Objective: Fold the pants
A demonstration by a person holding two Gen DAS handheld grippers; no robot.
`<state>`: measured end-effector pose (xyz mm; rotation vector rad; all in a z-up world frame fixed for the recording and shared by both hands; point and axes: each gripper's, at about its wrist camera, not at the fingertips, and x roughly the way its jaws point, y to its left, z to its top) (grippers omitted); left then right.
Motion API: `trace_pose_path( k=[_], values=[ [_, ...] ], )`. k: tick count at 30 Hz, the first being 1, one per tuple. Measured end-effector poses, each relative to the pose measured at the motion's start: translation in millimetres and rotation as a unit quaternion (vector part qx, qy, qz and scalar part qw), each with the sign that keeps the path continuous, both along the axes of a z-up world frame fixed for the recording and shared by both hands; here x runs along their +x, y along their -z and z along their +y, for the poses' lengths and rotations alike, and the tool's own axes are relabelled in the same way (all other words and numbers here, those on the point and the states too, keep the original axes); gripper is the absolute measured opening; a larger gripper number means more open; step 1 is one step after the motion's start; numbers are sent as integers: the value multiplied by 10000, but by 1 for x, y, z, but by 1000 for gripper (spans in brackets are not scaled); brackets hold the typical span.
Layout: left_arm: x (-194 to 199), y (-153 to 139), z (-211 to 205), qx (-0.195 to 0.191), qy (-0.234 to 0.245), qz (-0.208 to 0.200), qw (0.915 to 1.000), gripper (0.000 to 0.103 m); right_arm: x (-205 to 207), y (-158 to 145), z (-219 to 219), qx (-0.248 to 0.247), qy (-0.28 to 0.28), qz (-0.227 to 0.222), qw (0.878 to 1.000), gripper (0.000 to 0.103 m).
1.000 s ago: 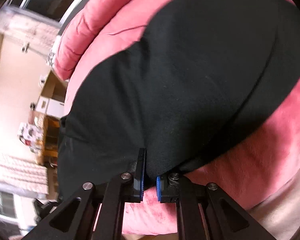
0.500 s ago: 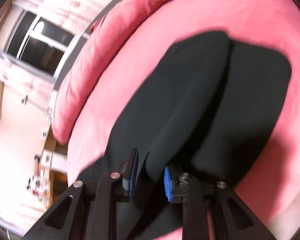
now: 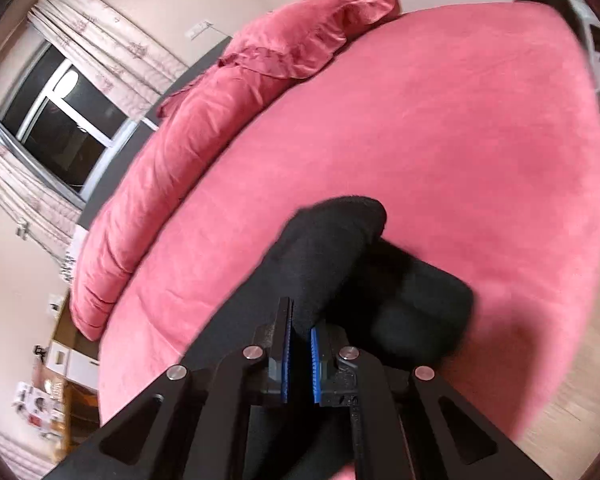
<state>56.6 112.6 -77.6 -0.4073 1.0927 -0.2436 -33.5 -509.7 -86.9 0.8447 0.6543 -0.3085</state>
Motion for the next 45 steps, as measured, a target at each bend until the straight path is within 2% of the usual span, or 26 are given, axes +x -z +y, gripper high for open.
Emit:
trace_pose_path(
  k=[3, 5, 6, 7, 12, 14, 15, 16, 17, 18, 19, 21, 22, 24, 25, 27, 29, 31, 33, 34, 35, 36, 39, 41, 43, 45],
  values=[
    [13, 8, -12, -13, 174, 111, 9998, 25, -17, 28, -20, 58, 97, 653, 9978, 11],
    [21, 7, -22, 14, 271, 106, 9996, 25, -28, 40, -23, 443, 219, 686, 9964, 16],
    [24, 5, -27, 19, 320, 68, 9995, 25, -35, 36, -19, 448, 356, 657, 9962, 18],
    [27, 3, -30, 10, 359, 25, 9994, 26, -39, 30, -17, 331, 423, 659, 9964, 19],
    [51, -4, -53, 212, 608, -160, 9978, 29, -47, -24, 31, -1012, 560, 655, 9911, 21],
    [59, -4, -57, 318, 623, -196, 9974, 29, -34, -45, 70, -1154, -91, 294, 9928, 24],
    [63, -4, -59, 306, 603, -201, 9975, 29, -26, -48, 83, -1139, -402, 225, 9924, 33],
    [67, -3, -59, 317, 571, -184, 9977, 29, -7, -49, 107, -1007, -1055, 115, 9892, 44],
    [72, -1, -57, 389, 514, -153, 9978, 29, 9, -49, 125, -857, -1522, 63, 9846, 46],
    [77, 2, -57, 504, 431, -121, 9977, 30, 31, -47, 158, -660, -2239, -16, 9724, 46],
    [78, 3, -53, 570, 345, -92, 9977, 30, 43, -46, 174, -599, -2578, -41, 9643, 46],
    [77, 3, -44, 537, 209, -68, 9983, 30, 79, -43, 229, -629, -3547, -8, 9329, 46],
    [75, 2, -38, 529, 152, -73, 9985, 30, 95, -43, 262, -813, -4036, -19, 9113, 46],
    [67, -1, -25, 630, 63, -122, 9979, 32, 115, -43, 309, -1008, -4660, -159, 8789, 46],
    [62, -4, -21, 735, 31, -134, 9972, 32, 134, -42, 336, -943, -4984, -224, 8615, 46],
    [57, -5, -14, 1044, -45, -120, 9945, 34, 160, -36, 368, -805, -5269, -186, 8459, 46],
    [56, -5, -9, 1381, -113, -31, 9903, 36, 188, -27, 391, -813, -5418, -104, 8365, 46],
    [52, -1, -5, 1558, -120, 0, 9877, 36, 212, -16, 414, -914, -5664, 76, 8190, 46],
    [51, 3, 0, 1688, -137, 33, 9856, 36, 230, -3, 425, -1063, -5770, 320, 8092, 46],
    [48, 2, 2, 1702, -137, 47, 9853, 36, 239, 5, 430, -975, -5847, 416, 8043, 40],
    [47, 3, 5, 1714, -149, 70, 9851, 36, 245, 9, 430, -849, -5900, 401, 8020, 30],
    [47, 4, 6, 1710, -159, 89, 9851, 36, 244, 12, 431, -788, -5950, 362, 7990, 11],
    [54, 6, 8, 1622, -181, 86, 9866, 36, 241, 9, 445, -1171, -5953, 341, 7942, 10],
    [58, 3, 7, 1617, -198, 67, 9866, 36, 247, 5, 450, -1304, -5847, 295, 8001, 10],
    [61, 1, 5, 1627, -194, 45, 9865, 36, 260, 2, 449, -1268, -5647, 264, 8151, 9],
    [67, 3, 3, 1664, -191, 22, 9859, 36, 269, 9, 449, -1226, -5599, 326, 8188, 9]
  ],
)
